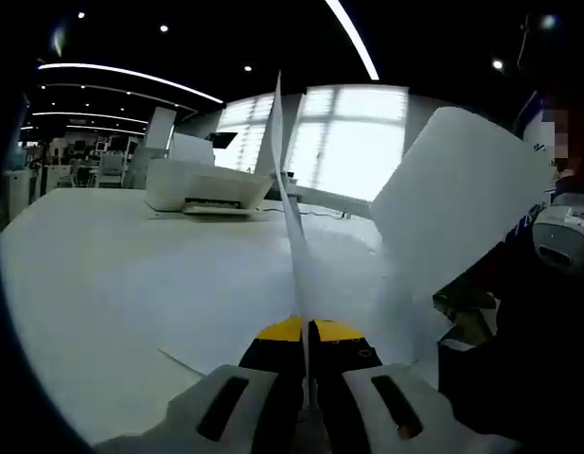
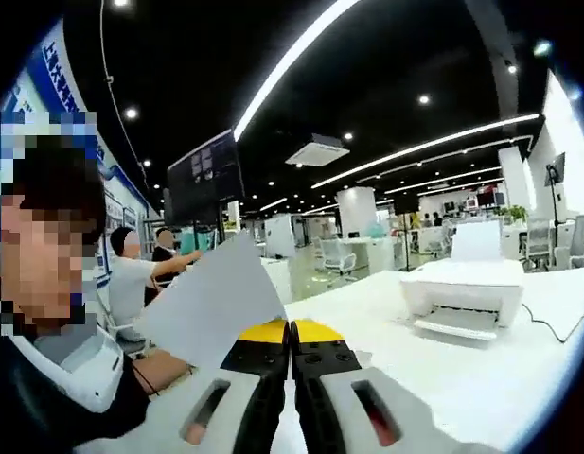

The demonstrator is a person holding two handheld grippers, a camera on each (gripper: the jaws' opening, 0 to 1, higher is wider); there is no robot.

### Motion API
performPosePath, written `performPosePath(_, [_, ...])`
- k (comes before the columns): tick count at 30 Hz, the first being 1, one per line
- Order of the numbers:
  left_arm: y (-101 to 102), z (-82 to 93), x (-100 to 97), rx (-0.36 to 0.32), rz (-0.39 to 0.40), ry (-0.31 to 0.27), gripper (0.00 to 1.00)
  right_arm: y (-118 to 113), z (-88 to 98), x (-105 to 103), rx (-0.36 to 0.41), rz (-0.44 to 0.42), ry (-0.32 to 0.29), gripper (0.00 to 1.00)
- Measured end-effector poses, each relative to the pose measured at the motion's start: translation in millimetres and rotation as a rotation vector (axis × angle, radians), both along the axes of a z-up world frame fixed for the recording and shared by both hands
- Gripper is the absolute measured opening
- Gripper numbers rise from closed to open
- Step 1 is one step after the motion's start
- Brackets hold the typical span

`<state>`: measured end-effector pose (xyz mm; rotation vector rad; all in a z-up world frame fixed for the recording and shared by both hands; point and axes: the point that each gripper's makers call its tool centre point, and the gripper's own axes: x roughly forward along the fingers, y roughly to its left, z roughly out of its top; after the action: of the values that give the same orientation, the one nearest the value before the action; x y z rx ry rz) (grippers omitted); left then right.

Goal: Organize the stack of printing papers by aligning and flattening the scattered papers on the table

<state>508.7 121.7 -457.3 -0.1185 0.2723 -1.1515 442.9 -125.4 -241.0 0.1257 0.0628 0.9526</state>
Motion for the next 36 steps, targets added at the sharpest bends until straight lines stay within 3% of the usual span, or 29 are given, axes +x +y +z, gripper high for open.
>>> performPosePath(5, [0,-0.1,0.1,0.001,-0.001,0.000,0.06,5,-11.5,-9,0.013,0.093,0.104,0.00])
performPosePath(9, [0,-0.2,-0.1,0.003,-0.003,-0.001,0.06,9,-33.2,1,0.010,0.143,0.197,0.00])
performPosePath(14, [0,0.2,-0.6,0.001,-0.004,-0.003,0.06,3,-52.5,31,0.017,0.145,0.273,0.00])
performPosePath(20, [0,-0.3,-1.0,0.002,-0.006,-0.001,0.06,-1,-69.8,52,0.034,0.121,0.325,0.00])
performPosePath(27, [-2,-1.7,-1.4,0.011,-0.006,-0.002,0.07,6,-96.2,63,0.047,0.089,0.375,0.00])
performPosePath(36, [-1,-2.3,0.5,0.016,0.000,-0.010,0.07,4,-106.8,67,0.030,0.058,0.366,0.00])
